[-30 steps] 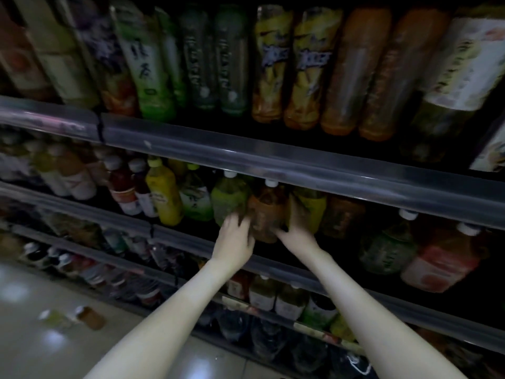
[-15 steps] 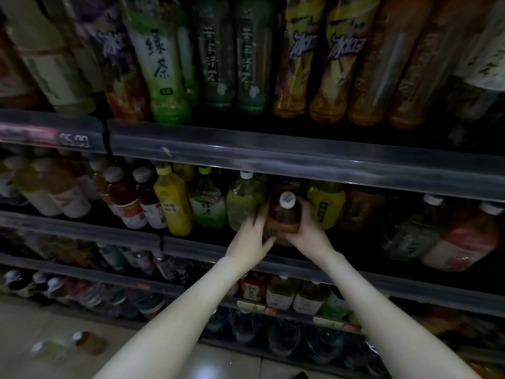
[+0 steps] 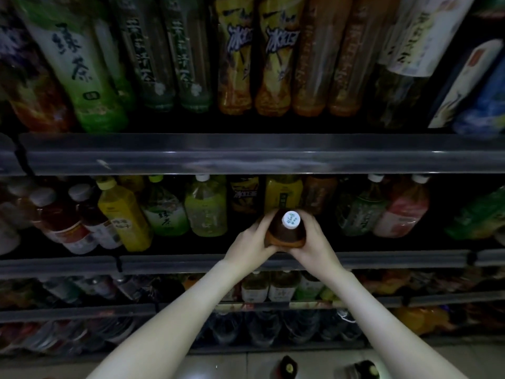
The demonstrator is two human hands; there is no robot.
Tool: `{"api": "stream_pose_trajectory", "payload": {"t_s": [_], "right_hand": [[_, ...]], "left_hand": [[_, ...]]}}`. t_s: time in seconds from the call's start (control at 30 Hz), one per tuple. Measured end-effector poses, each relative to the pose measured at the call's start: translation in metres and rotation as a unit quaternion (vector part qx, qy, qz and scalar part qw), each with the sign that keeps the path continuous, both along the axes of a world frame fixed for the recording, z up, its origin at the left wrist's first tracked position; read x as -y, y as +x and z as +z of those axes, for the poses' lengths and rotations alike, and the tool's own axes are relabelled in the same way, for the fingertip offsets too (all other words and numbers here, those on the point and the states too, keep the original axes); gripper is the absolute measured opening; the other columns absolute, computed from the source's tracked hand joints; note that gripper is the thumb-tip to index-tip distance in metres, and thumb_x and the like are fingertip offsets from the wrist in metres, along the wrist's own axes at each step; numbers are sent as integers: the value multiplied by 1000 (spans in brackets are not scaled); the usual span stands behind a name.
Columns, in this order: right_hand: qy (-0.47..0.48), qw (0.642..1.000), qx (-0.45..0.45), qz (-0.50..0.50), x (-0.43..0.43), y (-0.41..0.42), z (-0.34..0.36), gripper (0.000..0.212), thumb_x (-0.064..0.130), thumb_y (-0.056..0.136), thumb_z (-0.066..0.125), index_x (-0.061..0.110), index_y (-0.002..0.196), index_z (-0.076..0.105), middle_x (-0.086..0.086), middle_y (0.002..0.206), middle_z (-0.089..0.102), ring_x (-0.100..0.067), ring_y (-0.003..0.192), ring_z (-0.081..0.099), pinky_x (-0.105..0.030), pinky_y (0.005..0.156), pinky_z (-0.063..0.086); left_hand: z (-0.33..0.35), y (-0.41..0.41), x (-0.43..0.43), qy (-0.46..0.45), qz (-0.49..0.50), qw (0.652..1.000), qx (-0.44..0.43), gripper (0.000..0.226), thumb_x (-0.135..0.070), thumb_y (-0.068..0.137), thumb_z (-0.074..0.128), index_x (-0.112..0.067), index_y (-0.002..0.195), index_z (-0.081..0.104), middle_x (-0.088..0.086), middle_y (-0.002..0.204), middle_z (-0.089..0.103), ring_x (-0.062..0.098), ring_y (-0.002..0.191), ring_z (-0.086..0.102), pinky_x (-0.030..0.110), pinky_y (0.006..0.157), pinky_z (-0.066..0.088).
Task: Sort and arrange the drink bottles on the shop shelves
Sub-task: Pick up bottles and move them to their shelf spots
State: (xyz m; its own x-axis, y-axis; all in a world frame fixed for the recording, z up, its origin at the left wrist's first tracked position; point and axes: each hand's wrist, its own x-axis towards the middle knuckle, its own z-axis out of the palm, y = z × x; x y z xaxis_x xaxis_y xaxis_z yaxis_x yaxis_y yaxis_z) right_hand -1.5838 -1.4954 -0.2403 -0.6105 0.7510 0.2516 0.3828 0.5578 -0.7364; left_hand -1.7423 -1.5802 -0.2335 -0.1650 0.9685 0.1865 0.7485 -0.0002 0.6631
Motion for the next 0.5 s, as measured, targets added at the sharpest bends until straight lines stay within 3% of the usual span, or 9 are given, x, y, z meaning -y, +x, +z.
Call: {"api": "stream_pose_trajectory", "payload": {"t_s": [0.1,0.23,0.33,0.5], "right_hand": [[-2,1000,-6,-30,-11,21,3,74,20,78,79,25,139,39,5,138,45,-11,130,42,-37,110,37],[11,998,3,-69,-23,41,14,68,8,86,66,18,145,34,-2,144,42,-16,135,36,-28,110,30],[63,993,19,-98,-38,43,15,67,7,88,62,17,147,32,-3,143,45,-18,132,42,-34,110,36],[147,974,99,-143,-58,35,10,67,6,91,57,10,150,25,-14,143,42,-27,128,45,-34,102,44]], "left_hand": [[2,26,-19,-13,-10,1000,7,81,-37,88,64,-36,150,12,12,140,49,33,120,54,42,94,50],[3,54,-45,-12,-2,1000,13,76,-31,93,58,-31,152,10,16,128,58,35,109,60,40,88,52],[7,65,-63,-6,20,1000,15,70,-23,95,54,-24,153,14,17,123,61,35,103,63,40,85,53],[27,78,-89,-88,63,993,46,45,-48,100,32,-29,140,31,6,106,63,15,76,59,29,67,49]]}}
